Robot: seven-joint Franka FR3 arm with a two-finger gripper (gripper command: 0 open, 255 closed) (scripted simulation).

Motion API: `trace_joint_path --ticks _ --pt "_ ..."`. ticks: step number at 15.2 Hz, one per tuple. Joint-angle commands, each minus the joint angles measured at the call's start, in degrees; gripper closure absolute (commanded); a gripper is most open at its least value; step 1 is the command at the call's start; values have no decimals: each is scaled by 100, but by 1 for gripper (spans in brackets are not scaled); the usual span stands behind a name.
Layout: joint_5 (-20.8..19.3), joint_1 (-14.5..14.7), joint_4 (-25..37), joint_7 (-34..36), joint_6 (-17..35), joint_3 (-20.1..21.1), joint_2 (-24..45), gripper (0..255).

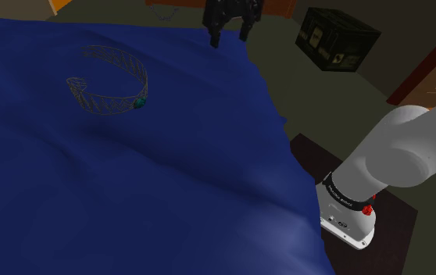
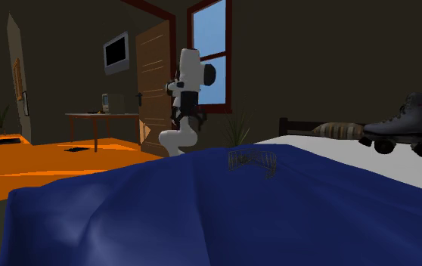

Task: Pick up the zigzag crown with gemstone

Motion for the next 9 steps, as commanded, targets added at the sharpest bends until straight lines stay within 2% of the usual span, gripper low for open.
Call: trace_joint_path --ticks 1,9 --pt "-10 17 248 257 105 182 375 0" --pt "-424 168 1727 1311 214 801 2113 0"
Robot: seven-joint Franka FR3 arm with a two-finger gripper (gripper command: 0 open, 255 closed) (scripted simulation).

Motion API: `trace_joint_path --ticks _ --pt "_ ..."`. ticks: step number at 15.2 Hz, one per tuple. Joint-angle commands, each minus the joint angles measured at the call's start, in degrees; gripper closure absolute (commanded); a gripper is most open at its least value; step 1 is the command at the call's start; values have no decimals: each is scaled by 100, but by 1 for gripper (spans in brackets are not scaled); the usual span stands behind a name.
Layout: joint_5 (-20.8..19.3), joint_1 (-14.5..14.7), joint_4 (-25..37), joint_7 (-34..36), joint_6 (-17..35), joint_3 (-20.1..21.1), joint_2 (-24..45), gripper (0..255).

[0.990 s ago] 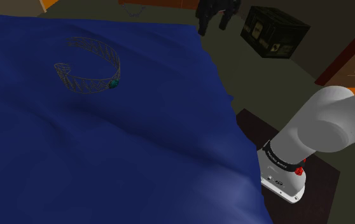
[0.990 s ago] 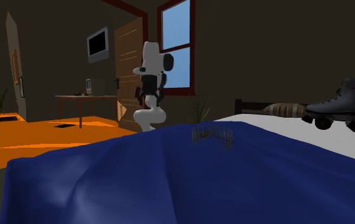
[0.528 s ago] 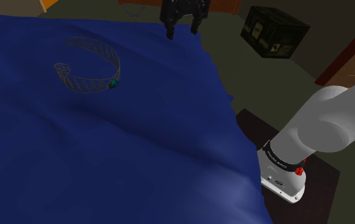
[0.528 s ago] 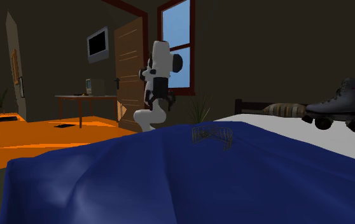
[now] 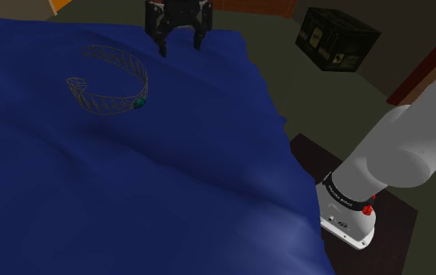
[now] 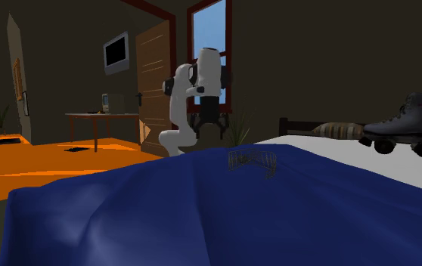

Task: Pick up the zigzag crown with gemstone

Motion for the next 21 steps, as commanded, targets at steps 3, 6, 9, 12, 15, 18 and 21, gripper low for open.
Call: trace_joint_path --ticks 3,6,9,12,15,18,21 --pt "-357 185 974 549 -108 230 984 0" --pt "-667 425 1804 917 -265 322 1757 0" --pt "-675 439 1676 932 -115 306 1781 0" --pt "-677 425 1439 937 117 299 1776 0" --pt "-684 416 1248 945 313 293 1782 0" --pt "-684 415 1240 943 321 292 1782 255" --pt "-683 414 1241 942 320 292 1781 255"
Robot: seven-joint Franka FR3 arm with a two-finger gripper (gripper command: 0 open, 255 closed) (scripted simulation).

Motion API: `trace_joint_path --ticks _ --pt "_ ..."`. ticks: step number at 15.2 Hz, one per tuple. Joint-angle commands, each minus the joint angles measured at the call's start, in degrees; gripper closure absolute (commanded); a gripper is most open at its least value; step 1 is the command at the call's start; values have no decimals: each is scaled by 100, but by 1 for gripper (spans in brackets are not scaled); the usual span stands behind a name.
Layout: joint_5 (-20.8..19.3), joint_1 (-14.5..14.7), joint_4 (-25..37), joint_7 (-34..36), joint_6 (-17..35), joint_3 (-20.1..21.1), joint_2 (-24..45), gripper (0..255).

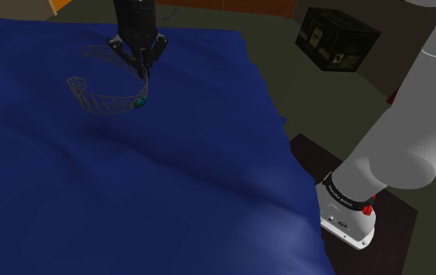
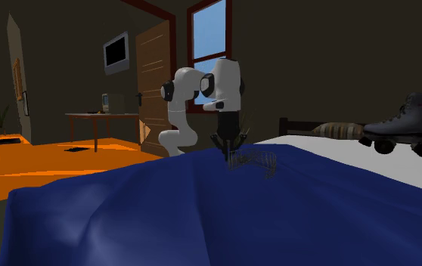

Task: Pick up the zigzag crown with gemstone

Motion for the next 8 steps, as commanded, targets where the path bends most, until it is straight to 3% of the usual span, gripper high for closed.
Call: trace_joint_path --ticks 1,8 --pt "0 2 -3 0 1 1 4 255" --pt "7 15 227 -6 -234 9 -2 255"
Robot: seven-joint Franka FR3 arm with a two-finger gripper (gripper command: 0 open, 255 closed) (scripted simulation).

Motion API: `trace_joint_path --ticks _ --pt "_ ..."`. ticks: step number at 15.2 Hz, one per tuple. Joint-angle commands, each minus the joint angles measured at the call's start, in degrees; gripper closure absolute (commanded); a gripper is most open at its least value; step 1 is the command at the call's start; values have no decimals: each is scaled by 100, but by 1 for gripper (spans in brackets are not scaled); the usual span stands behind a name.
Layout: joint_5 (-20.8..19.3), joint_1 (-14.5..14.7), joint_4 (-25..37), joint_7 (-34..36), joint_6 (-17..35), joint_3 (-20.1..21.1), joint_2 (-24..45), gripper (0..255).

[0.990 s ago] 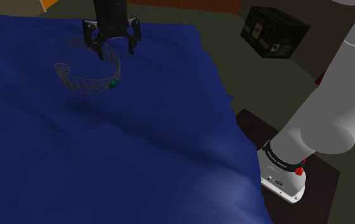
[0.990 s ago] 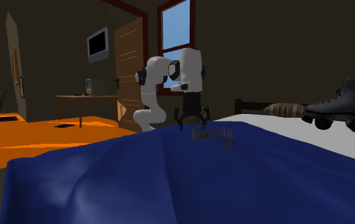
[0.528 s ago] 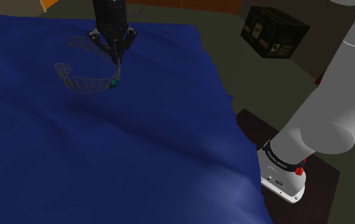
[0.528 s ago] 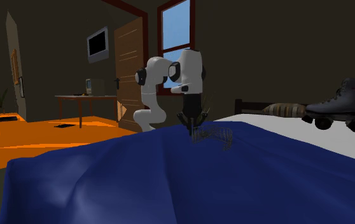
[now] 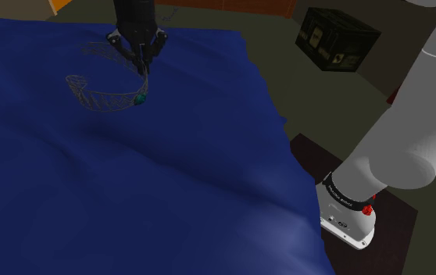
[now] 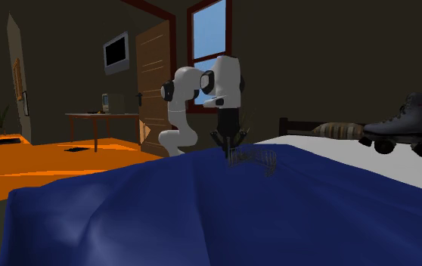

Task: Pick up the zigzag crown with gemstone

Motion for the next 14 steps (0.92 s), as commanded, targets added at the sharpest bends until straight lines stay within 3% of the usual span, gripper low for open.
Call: trace_joint_path --ticks 1,14 --pt "-4 14 163 3 -154 6 12 255" --pt "-50 102 1181 7 -1063 30 131 255"
